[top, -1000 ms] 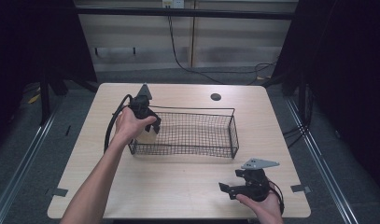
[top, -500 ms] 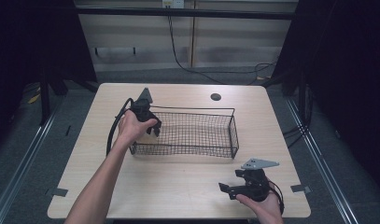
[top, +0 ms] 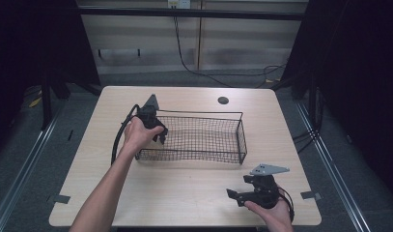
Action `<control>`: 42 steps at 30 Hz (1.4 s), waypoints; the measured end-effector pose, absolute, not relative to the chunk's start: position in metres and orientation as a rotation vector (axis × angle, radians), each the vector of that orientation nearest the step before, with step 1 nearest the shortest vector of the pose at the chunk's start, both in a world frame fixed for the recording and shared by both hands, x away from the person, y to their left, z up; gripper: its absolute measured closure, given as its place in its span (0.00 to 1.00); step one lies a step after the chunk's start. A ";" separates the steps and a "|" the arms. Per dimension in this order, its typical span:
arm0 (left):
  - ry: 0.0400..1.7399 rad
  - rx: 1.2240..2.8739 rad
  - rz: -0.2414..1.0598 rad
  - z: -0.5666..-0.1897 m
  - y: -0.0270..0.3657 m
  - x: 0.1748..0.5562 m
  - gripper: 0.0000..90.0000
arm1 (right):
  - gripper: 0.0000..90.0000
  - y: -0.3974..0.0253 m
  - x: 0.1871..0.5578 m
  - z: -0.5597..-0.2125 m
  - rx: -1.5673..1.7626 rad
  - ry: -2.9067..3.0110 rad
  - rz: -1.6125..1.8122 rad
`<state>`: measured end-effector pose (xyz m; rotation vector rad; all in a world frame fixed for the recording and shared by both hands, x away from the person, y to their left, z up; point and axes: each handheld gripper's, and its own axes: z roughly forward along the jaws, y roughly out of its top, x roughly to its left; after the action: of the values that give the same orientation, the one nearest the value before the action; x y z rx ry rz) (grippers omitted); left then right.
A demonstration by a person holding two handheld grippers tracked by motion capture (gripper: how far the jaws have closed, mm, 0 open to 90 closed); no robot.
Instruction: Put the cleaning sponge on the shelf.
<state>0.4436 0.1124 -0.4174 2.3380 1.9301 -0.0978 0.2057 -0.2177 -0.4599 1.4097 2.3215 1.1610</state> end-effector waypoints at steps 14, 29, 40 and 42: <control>1.940 2.357 -0.117 -0.431 0.113 0.443 0.31 | 0.17 -0.218 0.205 -0.459 1.399 2.314 1.171; 1.959 2.369 -0.087 -0.436 0.111 0.444 0.31 | 0.17 -0.217 0.205 -0.459 1.395 2.321 1.171; 1.932 2.412 -0.071 -0.443 0.105 0.445 0.30 | 0.17 -0.217 0.205 -0.458 1.398 2.323 1.169; 1.938 2.413 -0.072 -0.443 0.105 0.446 0.30 | 0.17 -0.216 0.204 -0.459 1.391 2.323 1.166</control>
<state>0.4460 0.1055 -0.4428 2.4129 1.9384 -0.0716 0.2044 -0.2164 -0.4586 1.3913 2.3234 1.1663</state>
